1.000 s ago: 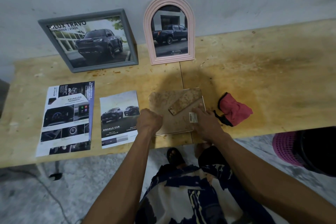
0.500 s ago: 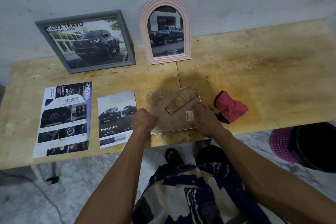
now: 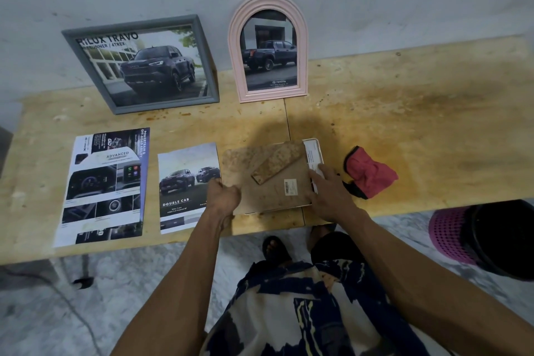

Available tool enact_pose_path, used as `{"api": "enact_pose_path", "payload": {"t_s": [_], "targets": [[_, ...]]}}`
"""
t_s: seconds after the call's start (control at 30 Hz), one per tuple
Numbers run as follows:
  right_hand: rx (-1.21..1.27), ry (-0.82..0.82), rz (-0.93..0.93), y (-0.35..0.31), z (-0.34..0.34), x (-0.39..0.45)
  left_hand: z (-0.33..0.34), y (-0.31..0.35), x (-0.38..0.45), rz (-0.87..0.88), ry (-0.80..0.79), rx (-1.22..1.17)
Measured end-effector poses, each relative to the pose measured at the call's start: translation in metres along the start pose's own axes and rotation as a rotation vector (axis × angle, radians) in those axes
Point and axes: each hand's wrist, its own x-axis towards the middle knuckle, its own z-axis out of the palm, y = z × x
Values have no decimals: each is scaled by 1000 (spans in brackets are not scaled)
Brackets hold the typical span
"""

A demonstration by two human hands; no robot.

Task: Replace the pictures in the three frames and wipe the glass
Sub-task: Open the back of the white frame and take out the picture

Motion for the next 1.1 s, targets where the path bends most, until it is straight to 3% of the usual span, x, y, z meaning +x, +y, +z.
{"api": "enact_pose_path", "payload": {"t_s": [0.17, 0.33, 0.6, 0.73, 0.8, 0.87, 1.1], "targets": [[-65, 3, -30, -2, -1, 1, -5, 5, -8, 0, -27, -87], [72, 6, 22, -5, -6, 4, -20, 10, -13, 34, 6, -164], [372, 257, 49, -20, -35, -1, -18, 35, -24, 62, -21, -254], [545, 346, 67, -28, -55, -2, 6, 53, -32, 252, -38, -244], [575, 394, 129, -22, -66, -1, 23, 62, -35, 199, -36, -257], [623, 410, 226, -11, -78, 1, 41, 69, -37, 132, -36, -247], [546, 448, 378, 52, -122, 26, 108, 110, -38, 254, -70, 73]]}}
